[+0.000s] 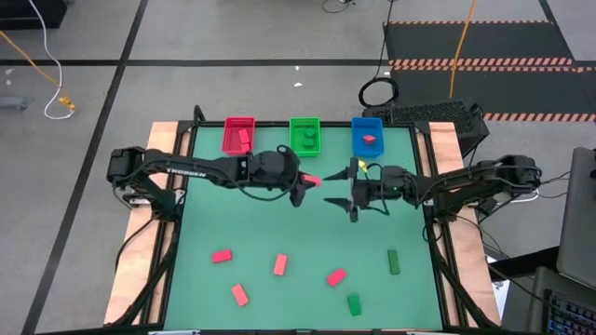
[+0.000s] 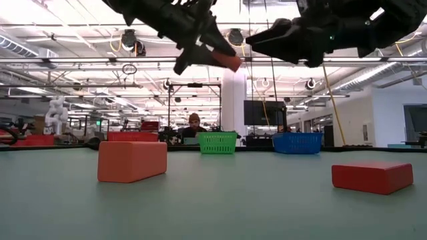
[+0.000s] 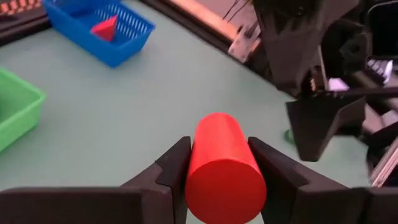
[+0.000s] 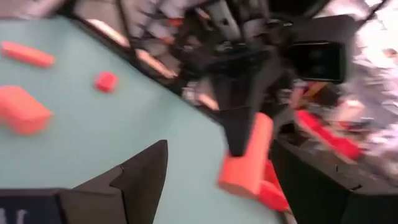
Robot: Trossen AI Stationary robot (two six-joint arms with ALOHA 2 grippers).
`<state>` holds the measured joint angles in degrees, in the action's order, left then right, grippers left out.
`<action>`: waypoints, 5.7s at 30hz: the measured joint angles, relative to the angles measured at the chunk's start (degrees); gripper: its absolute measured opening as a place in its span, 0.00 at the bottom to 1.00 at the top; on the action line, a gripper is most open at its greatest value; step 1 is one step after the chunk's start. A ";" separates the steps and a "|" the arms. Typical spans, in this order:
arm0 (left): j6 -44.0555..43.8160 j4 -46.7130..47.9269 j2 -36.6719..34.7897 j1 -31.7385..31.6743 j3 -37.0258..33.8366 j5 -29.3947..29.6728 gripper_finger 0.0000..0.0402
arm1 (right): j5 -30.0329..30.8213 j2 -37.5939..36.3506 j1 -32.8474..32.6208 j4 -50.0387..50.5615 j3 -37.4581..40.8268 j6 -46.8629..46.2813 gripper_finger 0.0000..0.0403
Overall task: Sort & place blocks by color
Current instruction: Put the orange block into the blue basket, then put the red block into the red basket
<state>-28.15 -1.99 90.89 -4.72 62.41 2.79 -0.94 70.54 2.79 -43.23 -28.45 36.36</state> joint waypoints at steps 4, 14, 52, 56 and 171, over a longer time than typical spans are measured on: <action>-0.03 -5.73 0.02 -0.25 0.00 -1.36 0.34 | 4.29 0.00 -0.37 -3.05 0.00 1.36 0.69; -0.08 -12.79 0.02 -0.01 0.02 -1.86 0.34 | 5.50 0.22 -0.39 -8.61 0.00 1.94 0.69; 0.67 -13.53 0.02 0.84 -0.04 -1.23 0.35 | -0.80 0.39 -1.03 -7.97 0.00 -0.41 0.60; 0.67 -13.58 0.02 0.82 0.04 -1.10 0.35 | 3.25 0.39 -1.05 -8.52 0.00 0.17 0.77; 9.78 10.20 -2.86 5.46 0.00 13.78 0.62 | -14.15 7.08 32.80 -6.75 10.47 -45.40 0.73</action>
<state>-18.37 8.21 88.03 0.74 62.41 16.57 -15.09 77.62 35.59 -49.98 -17.98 -9.03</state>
